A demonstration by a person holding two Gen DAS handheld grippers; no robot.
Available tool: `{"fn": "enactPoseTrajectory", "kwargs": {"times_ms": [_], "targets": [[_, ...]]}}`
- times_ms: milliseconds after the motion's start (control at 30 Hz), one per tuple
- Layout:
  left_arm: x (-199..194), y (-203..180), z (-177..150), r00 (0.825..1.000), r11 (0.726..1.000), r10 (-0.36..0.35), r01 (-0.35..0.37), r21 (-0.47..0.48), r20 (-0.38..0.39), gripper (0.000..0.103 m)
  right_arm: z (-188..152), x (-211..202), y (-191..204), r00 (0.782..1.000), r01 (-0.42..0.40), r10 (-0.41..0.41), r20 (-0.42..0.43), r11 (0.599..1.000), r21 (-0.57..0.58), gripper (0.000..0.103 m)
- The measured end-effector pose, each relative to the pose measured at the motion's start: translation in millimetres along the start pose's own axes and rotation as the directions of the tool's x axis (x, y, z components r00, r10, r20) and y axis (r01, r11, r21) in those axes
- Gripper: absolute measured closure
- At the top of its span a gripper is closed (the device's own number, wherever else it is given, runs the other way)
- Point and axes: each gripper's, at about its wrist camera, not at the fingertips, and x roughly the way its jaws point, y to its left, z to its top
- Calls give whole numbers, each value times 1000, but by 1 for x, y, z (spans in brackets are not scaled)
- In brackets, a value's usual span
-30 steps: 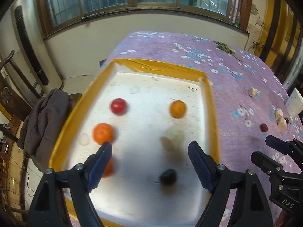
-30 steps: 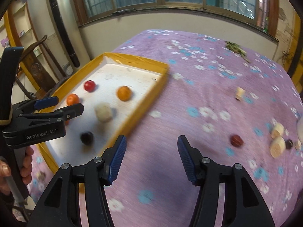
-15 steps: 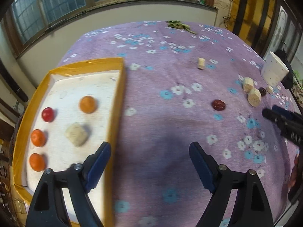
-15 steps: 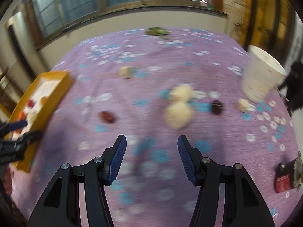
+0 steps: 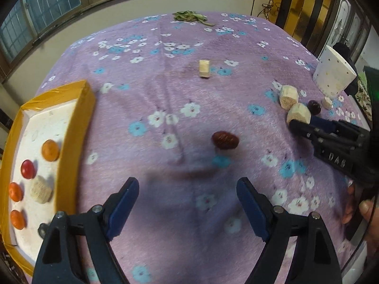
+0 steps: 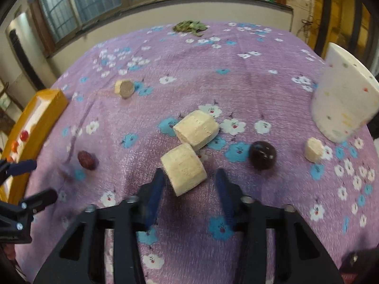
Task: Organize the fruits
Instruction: 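Grasp the cream cylinder with the right tool while the left tool grasps the dark red date, then carry the cylinder and date over the tray and open both tools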
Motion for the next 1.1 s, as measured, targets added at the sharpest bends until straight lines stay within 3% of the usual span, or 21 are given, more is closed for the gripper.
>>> {"fn": "enactPoseTrajectory", "kwargs": {"times_ms": [200, 333, 400, 433, 533, 833, 1100], "targets": [[18, -15, 19, 1000, 1000, -30, 30, 3, 7, 20, -3, -1, -1, 1000, -16, 16, 6, 1000, 0, 71], [32, -20, 26, 996, 996, -93, 93, -3, -18, 45, -3, -3, -6, 999, -37, 37, 3, 999, 22, 71], [31, -22, 27, 997, 997, -80, 80, 12, 20, 57, -4, -4, -7, 999, -38, 38, 5, 999, 27, 71], [31, -23, 28, 995, 996, -93, 92, 19, 25, 69, -5, -5, -7, 999, -36, 36, 7, 999, 30, 71], [29, -16, 26, 988, 988, -152, 152, -12, 29, 69, -6, -9, -8, 999, -28, 27, 17, 999, 39, 72], [4, 2, 10, 981, 981, -187, 189, -43, 55, 69, -10, -32, 6, 998, 6, -6, 64, 1000, 8, 74], [-1, 14, -4, 978, 976, -207, 209, -57, 34, 69, -10, -18, 10, 1000, 0, 0, 15, 1000, 24, 72]]}}
